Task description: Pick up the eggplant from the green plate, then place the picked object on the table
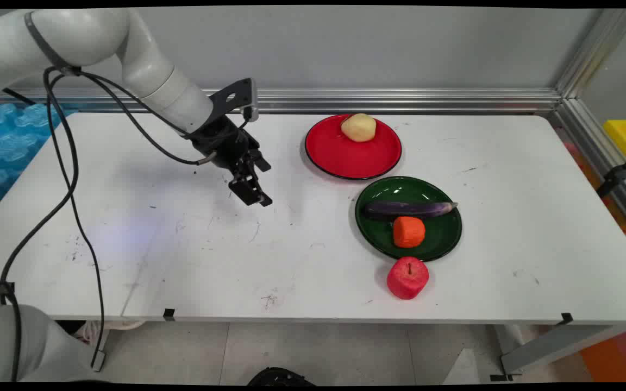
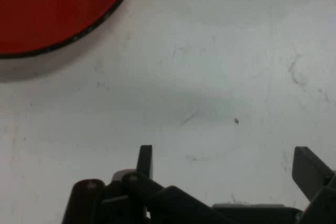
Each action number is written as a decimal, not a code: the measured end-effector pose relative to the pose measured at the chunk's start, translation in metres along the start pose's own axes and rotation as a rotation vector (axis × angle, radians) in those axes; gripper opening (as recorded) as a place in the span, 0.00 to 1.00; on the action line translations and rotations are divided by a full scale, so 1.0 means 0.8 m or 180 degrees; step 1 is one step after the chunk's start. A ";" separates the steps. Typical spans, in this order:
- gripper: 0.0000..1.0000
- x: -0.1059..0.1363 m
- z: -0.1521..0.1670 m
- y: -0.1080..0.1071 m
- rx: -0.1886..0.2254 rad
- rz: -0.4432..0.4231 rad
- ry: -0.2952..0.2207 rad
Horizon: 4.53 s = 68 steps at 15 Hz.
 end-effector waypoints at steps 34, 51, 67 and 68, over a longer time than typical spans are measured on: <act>1.00 0.177 0.172 0.026 0.0026 0.0395 0.0586; 0.00 0.182 0.228 0.030 -0.0004 0.0490 0.0581; 0.00 0.208 0.166 -0.004 0.0146 0.0384 0.0743; 0.00 0.206 0.160 -0.011 0.0178 0.0376 0.0739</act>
